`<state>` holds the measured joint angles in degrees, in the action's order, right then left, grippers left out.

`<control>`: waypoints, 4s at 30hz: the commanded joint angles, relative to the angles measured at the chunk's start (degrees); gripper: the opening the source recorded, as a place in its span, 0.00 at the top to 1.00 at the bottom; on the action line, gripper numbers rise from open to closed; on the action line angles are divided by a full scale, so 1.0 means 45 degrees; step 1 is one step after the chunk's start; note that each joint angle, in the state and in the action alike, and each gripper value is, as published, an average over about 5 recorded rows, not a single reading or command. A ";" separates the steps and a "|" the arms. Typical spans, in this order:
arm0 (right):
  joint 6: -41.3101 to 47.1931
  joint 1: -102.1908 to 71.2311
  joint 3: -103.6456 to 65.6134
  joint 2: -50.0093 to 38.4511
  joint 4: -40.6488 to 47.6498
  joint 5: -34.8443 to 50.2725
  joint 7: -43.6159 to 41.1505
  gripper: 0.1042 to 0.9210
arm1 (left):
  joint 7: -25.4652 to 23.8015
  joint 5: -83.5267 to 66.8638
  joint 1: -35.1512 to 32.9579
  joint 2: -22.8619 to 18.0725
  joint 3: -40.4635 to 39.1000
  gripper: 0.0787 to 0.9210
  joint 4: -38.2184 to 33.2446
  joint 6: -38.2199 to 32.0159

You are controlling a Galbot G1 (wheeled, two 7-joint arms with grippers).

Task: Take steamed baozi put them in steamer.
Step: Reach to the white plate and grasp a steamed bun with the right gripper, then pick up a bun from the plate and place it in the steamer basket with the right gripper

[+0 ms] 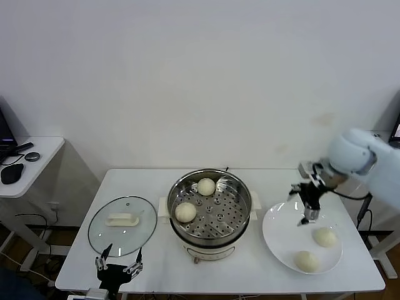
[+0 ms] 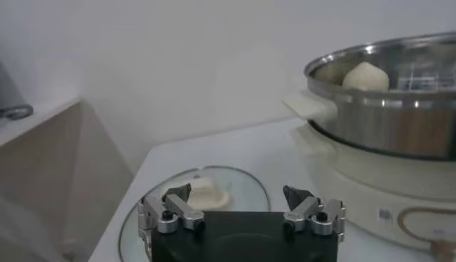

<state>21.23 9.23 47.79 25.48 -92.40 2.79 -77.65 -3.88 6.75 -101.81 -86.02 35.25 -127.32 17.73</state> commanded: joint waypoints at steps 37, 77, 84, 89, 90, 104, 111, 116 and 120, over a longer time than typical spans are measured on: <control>-0.1807 -0.5642 -0.2694 0.0837 0.2210 -0.2356 -0.0177 0.12 | -0.0151 0.0346 0.0014 0.0040 0.0109 0.12 0.0849 0.0146; -0.1234 -0.0517 -0.0911 0.0688 0.1592 -0.0293 -0.0333 0.62 | 0.0021 0.0438 0.0155 -0.0036 -0.0100 0.12 0.0539 -0.0010; -0.1272 0.4289 0.0849 0.3013 0.2696 0.1326 -0.0600 0.61 | 0.0215 0.0812 0.0261 -0.0085 -0.0073 0.12 0.0417 -0.0292; -0.1416 0.5695 0.1127 0.5304 0.3680 0.2495 -0.0759 0.61 | 0.0330 0.0927 0.0260 -0.0175 -0.0049 0.12 0.0247 -0.0434; -0.1537 0.5803 0.1169 0.5724 0.3851 0.2666 -0.0807 0.61 | 0.0348 0.0943 0.0254 -0.0197 -0.0054 0.12 0.0206 -0.0455; -1.1693 0.5622 0.4007 0.8077 0.3314 -0.0051 0.1108 0.61 | 0.0517 0.1018 0.0100 -0.0536 -0.0324 0.12 -0.0110 -0.0686; -1.2855 0.4539 0.4055 0.7945 0.2081 -0.2864 0.2150 0.61 | 0.0513 0.0994 0.0179 -0.0530 -0.0309 0.12 -0.0068 -0.0695; -1.3466 0.4022 0.4090 0.8160 0.1631 -0.3297 0.2329 0.60 | 0.0508 0.0999 0.0212 -0.0579 -0.0323 0.12 -0.0036 -0.0695; -1.3671 0.3753 0.4509 0.8026 0.0940 -0.3325 0.2300 0.61 | 0.0504 0.0987 0.0241 -0.0580 -0.0309 0.12 0.0010 -0.0697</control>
<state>-31.51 28.34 65.02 59.89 -83.16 -5.45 -70.00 -1.59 11.16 -100.82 -88.66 33.82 -127.43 14.65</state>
